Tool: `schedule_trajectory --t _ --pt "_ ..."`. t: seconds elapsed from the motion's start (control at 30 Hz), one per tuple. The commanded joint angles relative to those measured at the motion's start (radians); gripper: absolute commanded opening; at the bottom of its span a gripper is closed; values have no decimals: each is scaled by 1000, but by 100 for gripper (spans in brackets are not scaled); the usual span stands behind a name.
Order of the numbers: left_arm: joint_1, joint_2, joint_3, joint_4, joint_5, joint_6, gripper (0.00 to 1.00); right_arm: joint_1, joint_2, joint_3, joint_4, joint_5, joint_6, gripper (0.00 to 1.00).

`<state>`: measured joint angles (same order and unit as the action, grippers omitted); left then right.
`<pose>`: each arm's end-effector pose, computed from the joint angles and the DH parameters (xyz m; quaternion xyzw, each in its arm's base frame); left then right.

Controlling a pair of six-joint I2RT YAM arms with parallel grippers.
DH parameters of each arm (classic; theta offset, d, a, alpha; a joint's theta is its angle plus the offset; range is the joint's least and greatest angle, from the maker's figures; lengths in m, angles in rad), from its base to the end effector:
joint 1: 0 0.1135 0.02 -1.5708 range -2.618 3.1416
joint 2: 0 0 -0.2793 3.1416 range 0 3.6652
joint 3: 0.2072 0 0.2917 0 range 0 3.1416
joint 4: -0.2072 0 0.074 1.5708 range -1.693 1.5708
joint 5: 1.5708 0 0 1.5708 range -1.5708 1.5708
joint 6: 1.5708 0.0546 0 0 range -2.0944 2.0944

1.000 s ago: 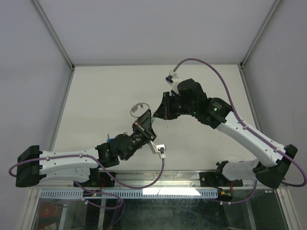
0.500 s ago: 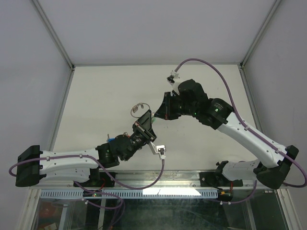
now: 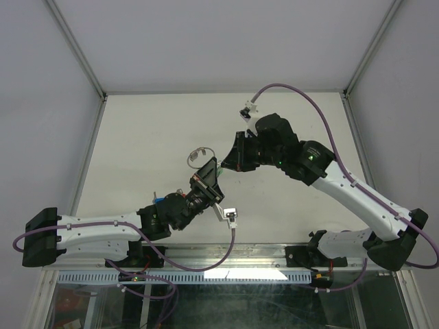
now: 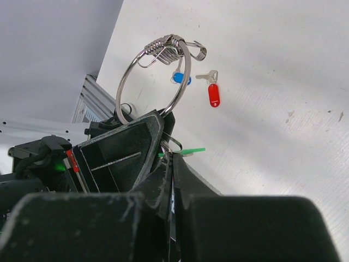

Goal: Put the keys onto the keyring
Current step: Insert the key onto the keyring.

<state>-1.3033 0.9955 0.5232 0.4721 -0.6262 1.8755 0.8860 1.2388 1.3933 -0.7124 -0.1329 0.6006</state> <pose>0.1016 -0.2498 0.2714 0.6767 0.2052 0.3988 0.5839 0.1908 0.2451 0.4129 -0.1560 0.8591 0.3703 0.3171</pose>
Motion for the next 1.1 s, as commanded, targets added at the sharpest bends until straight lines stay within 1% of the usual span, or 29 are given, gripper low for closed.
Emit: schedule_trajectory --t 0.0,0.1,0.33,0.6,0.87,1.07 --pt "-8 -1 -2 67 -18 22 0 -3 0 73 -33 -8 38 0" --pt "-8 -1 -4 58 -23 22 0 -5 17 94 -54 -33 45 0" --pt "-7 -3 -7 47 -29 22 0 -3 20 95 -38 -57 56 0" --pt "-7 3 -5 45 -26 24 0 -2 14 65 35 -123 62 0" --pt "-7 5 -3 48 -27 24 0 -3 19 44 57 -126 64 0" --pt "-7 6 -8 53 -37 22 0 -2 24 57 12 -90 66 0"
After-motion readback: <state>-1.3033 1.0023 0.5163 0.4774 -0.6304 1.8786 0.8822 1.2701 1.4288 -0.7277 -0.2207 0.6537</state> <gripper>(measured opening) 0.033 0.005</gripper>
